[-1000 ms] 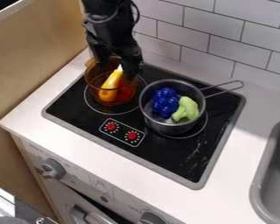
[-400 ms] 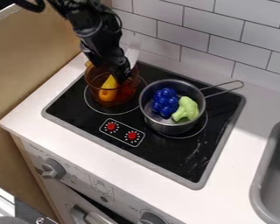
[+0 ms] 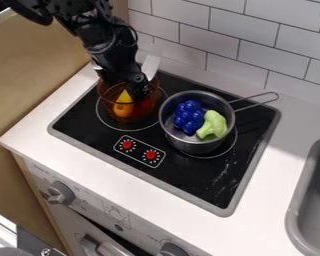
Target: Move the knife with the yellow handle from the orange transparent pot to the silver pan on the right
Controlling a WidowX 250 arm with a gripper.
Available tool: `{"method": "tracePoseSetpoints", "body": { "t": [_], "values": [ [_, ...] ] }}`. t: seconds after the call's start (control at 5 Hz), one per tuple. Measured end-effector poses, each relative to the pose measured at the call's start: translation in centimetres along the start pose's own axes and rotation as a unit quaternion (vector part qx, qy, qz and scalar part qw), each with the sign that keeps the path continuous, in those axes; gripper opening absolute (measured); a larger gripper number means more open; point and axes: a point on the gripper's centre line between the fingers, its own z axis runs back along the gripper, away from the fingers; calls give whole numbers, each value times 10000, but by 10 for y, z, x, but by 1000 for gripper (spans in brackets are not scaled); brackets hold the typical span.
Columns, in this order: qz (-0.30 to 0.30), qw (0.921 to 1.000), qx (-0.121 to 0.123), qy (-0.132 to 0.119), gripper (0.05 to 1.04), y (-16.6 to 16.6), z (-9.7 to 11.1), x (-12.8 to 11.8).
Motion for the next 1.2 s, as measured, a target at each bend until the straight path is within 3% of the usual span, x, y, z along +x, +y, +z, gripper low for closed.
{"method": "tracePoseSetpoints", "body": {
  "t": [0.4, 0.6, 1.0, 1.2],
  "values": [
    [120, 9998, -145, -65, 995, -10, -14, 2],
    [131, 9996, -254, 27, 944, -15, -16, 0],
    [293, 9985, -234, 393, 394, -29, -5, -3],
    [326, 9974, -243, 595, 347, -31, 12, -3]
  ]
}}
